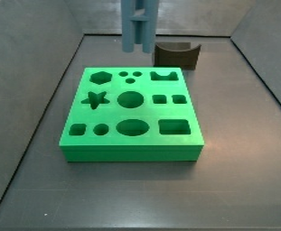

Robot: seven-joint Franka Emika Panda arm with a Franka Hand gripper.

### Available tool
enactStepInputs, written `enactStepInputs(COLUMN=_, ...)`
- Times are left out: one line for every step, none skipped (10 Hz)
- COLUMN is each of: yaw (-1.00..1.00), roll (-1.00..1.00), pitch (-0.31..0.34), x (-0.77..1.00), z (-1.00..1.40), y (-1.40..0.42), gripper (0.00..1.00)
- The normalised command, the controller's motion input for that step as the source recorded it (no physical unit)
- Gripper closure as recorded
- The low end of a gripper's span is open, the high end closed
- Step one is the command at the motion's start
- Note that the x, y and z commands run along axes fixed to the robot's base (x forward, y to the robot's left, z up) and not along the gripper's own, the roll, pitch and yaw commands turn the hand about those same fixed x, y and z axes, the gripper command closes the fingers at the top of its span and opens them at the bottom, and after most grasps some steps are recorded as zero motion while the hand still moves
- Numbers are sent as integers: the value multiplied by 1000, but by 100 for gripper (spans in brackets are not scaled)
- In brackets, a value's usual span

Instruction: Insert the 3 prong object.

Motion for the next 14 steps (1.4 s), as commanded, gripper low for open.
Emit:
enactStepInputs(yaw=-626, roll=-29, pitch=-89, x=-31, z=-931, y=369, gripper=100)
enactStepInputs(yaw=-386, roll=-39, pitch=-99, x=-46, z=-914, y=577, gripper=100)
enactStepInputs(yaw=-346, roll=-34, pitch=-103, x=-49, z=-909, y=614, gripper=100)
enactStepInputs(yaw=-383, roll=-11, pitch=-120, x=-86, z=-866, y=549, gripper=100)
enactStepInputs(yaw=-386, roll=0, pitch=-74, x=-166, z=-643, y=494, gripper=100)
enactStepInputs(yaw=-371, roll=0, pitch=-51, x=-229, z=-537, y=437, gripper=100)
enactStepInputs(yaw=-249, roll=0, pitch=-9, x=-134, z=-351, y=211, gripper=100)
enactStepInputs(yaw=-137, roll=-43, pitch=-3, x=-20, z=-237, y=134, gripper=100)
enactStepInputs(yaw=-129, roll=-67, pitch=-4, x=-29, z=-166, y=143, gripper=100)
enactStepInputs(yaw=-820, roll=0, pitch=0, x=-46, z=-186, y=163, gripper=100)
enactStepInputs(yaw=-969, roll=44, pitch=27, x=-46, z=-209, y=0, gripper=100)
enactStepInputs(yaw=-954, roll=53, pitch=26, x=-57, z=-194, y=0, gripper=100)
enactStepInputs(yaw=-1000, roll=43, pitch=19, x=-69, z=-157, y=0, gripper=100)
enactStepInputs(yaw=-1000, roll=30, pitch=26, x=-29, z=-157, y=0, gripper=100)
